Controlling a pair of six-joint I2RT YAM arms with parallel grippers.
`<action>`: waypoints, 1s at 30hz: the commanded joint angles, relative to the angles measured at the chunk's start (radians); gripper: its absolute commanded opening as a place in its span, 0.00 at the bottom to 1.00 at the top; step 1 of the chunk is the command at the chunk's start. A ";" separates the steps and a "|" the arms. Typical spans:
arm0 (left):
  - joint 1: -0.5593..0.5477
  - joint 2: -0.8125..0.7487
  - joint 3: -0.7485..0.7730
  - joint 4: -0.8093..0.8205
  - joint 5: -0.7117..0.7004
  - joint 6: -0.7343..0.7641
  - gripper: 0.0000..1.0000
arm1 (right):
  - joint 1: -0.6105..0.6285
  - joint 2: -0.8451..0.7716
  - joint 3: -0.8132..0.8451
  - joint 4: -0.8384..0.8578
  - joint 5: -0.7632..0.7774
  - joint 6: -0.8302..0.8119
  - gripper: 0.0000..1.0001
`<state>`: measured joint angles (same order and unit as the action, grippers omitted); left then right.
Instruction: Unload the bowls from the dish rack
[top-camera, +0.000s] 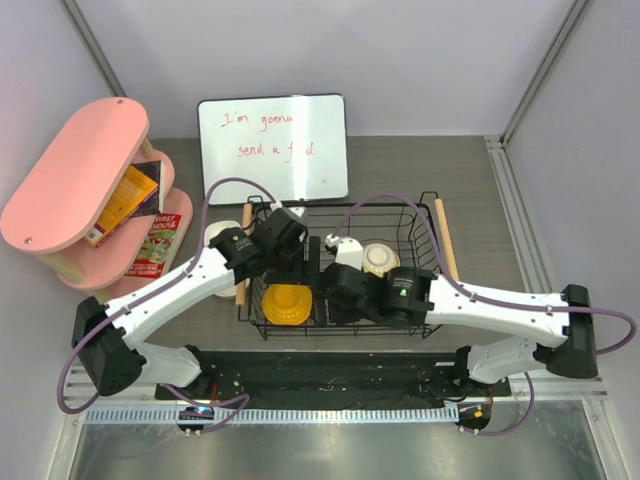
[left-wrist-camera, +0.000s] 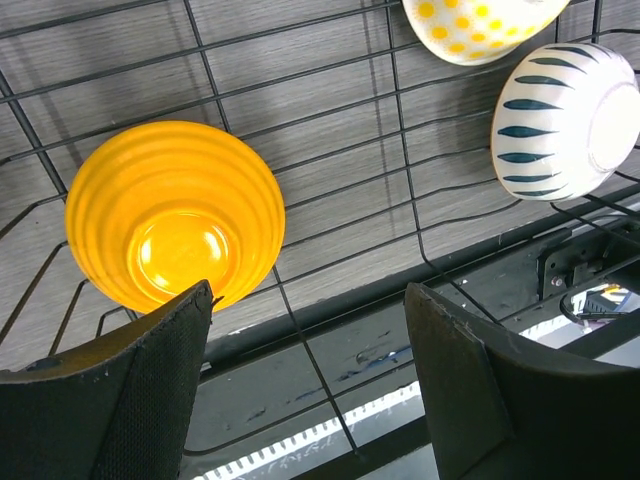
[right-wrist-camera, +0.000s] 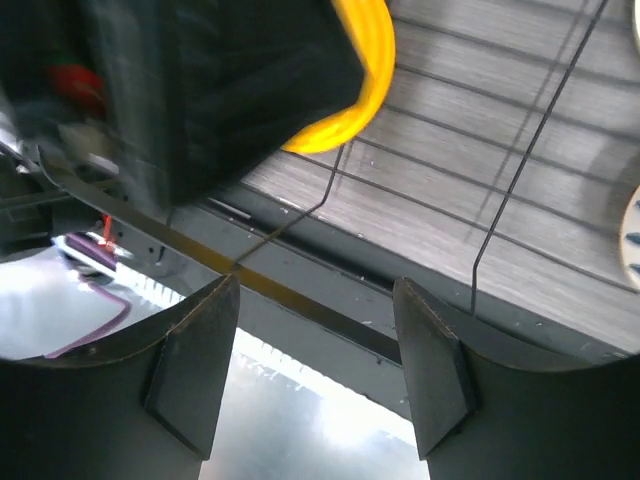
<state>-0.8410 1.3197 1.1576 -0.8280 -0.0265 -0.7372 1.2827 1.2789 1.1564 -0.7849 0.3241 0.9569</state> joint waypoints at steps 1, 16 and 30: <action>-0.009 -0.039 -0.002 0.027 -0.055 -0.031 0.78 | 0.003 0.109 0.228 -0.169 0.122 -0.108 0.70; -0.006 0.242 0.276 -0.135 -0.176 0.128 0.83 | -0.162 0.152 0.146 0.156 0.112 -0.236 0.74; 0.008 0.207 -0.025 -0.039 -0.182 -0.011 0.88 | -0.201 -0.012 -0.251 0.328 0.072 -0.096 0.79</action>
<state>-0.8227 1.5482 1.1530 -0.8398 -0.1825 -0.7341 1.1000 1.3430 0.9539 -0.4988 0.3340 0.8021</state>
